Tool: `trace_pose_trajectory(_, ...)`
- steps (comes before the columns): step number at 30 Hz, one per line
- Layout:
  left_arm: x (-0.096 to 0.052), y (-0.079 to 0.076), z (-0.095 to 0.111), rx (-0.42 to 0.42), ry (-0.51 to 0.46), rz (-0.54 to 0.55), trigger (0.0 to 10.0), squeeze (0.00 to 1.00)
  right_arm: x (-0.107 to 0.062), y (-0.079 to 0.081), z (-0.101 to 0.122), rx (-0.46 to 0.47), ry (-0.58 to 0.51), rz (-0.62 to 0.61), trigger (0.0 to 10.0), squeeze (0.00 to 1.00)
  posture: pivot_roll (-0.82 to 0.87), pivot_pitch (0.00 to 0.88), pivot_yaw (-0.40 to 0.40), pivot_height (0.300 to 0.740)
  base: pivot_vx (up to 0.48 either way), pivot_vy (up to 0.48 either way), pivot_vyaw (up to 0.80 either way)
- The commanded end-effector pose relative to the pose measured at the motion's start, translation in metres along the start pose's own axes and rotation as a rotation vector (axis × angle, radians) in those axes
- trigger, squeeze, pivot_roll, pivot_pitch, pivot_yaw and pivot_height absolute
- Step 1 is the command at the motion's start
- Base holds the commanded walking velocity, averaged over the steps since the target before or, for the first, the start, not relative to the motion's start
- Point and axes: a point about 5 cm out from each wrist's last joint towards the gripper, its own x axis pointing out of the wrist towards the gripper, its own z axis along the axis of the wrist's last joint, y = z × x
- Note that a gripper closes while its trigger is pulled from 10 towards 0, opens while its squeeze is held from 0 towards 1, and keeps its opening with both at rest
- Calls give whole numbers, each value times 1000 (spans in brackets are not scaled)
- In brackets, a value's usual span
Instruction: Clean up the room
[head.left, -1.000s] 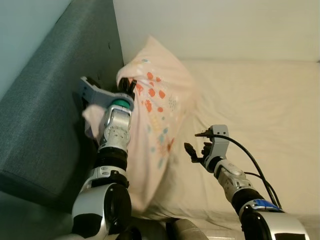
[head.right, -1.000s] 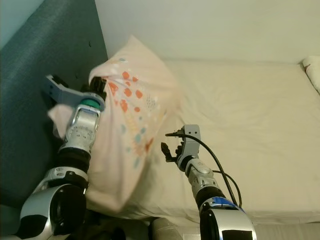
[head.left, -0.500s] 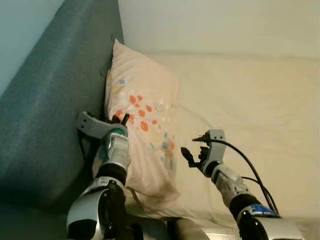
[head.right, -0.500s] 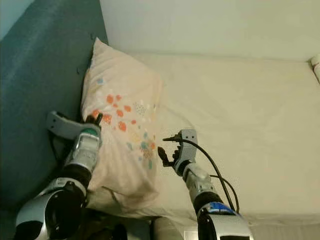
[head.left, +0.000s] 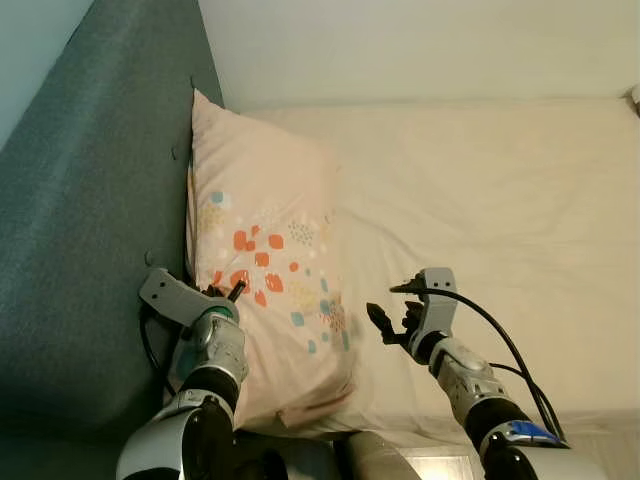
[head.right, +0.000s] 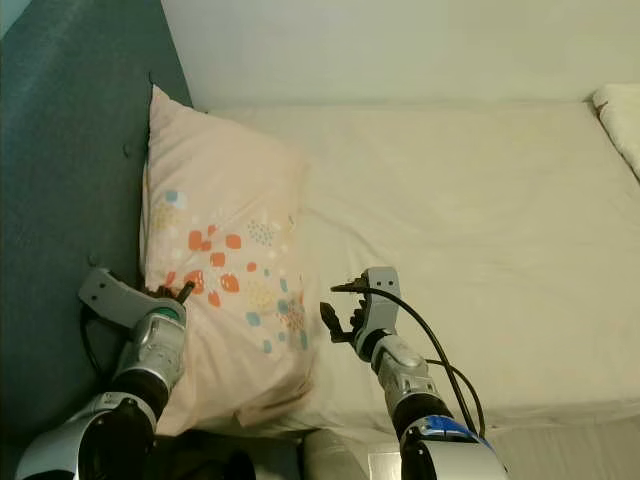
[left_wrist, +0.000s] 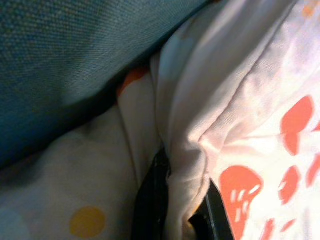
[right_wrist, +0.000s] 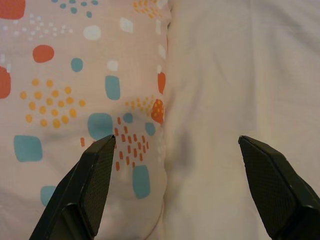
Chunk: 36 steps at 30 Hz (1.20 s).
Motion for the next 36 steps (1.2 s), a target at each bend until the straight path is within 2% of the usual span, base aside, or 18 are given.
trace_pose_trajectory(1, -1, 29, -14, 34, 55, 113, 10000, 0, -2, 2, -7, 0, 19, 7, 10000, 0, -216, 178, 84, 740, 0, 0, 0)
trace_pose_trajectory(2, -1, 29, -16, 122, 56, 94, 10000, 0, -2, 2, -7, 1, 19, 9, 10000, 0, -216, 176, 84, 740, 0, 0, 0)
trace_pose_trajectory(3, -1, 29, -16, 122, 56, 94, 10000, 0, -2, 2, -7, 1, 19, 9, 10000, 0, -216, 176, 84, 740, 0, 0, 0)
trace_pose_trajectory(5, -7, 14, -31, 250, 116, -75, 10000, 0, -2, 3, -8, 2, 20, 9, 10000, 0, -215, 181, 86, 740, 0, 0, 0)
trace_pose_trajectory(8, -14, -4, -44, 313, 161, -224, 10000, 0, -2, 3, -9, 3, 20, 8, 10000, 0, -212, 187, 85, 740, 0, 0, 0)
trace_pose_trajectory(10, -38, -40, -72, 387, 262, -526, 10000, 0, -3, 2, -10, 4, 22, 6, 10000, 0, -212, 192, 85, 740, 0, 0, 0)
trace_pose_trajectory(12, -61, -60, -97, 492, 330, -732, 10000, 0, -4, 2, -11, 5, 23, 4, 10000, 0, -213, 198, 84, 740, 0, 0, 0)
trace_pose_trajectory(15, -69, -64, -105, 540, 350, -795, 10000, 0, -4, 2, -11, 6, 22, 4, 10000, 0, -215, 200, 85, 740, 0, 0, 0)
trace_pose_trajectory(16, -89, -69, -125, 622, 406, -933, 10000, 0, -5, 1, -12, 6, 20, 2, 10000, 0, -217, 205, 86, 740, 0, 0, 0)
trace_pose_trajectory(20, -109, -76, -140, 617, 469, -1067, 10000, 0, -6, 0, -13, 7, 22, -1, 10000, 0, -219, 211, 87, 740, 0, 0, 0)
trace_pose_trajectory(27, -116, -83, -140, 551, 462, -1130, 10000, 0, -8, -1, -15, 8, 24, -5, 10000, 0, -218, 217, 84, 740, 0, 0, 0)
trace_pose_trajectory(28, -101, -78, -129, 619, 366, -1023, 10000, 0, -8, -1, -15, 8, 23, -6, 10000, 0, -219, 219, 85, 740, 0, 0, 0)
trace_pose_trajectory(29, -62, -57, -94, 880, 88, -751, 10000, 0, -8, -1, -15, 8, 21, -10, 10000, 0, -220, 221, 88, 740, 0, 0, 0)
trace_pose_trajectory(32, -52, -50, -81, 974, -13, -677, 10000, 0, -8, -1, -15, 8, 20, -11, 10000, 0, -220, 221, 88, 740, 0, 0, 0)
trace_pose_trajectory(33, -41, -44, -63, 1156, -170, -612, 10000, 0, -8, -1, -15, 7, 18, -12, 10000, 0, -220, 223, 86, 740, 0, 0, 0)
trace_pose_trajectory(34, -41, -44, -63, 1156, -170, -612, 10000, 0, -8, -1, -15, 7, 18, -12, 10000, 0, -220, 223, 86, 740, 0, 0, 0)
trace_pose_trajectory(35, -35, -41, -52, 1289, -292, -578, 10000, 0, -8, -1, -15, 7, 17, -13, 10000, 0, -220, 223, 86, 740, 0, 0, 0)
trace_pose_trajectory(36, -35, -41, -52, 1289, -292, -578, 10000, 0, -8, -1, -15, 7, 17, -13, 10000, 0, -220, 223, 86, 740, 0, 0, 0)
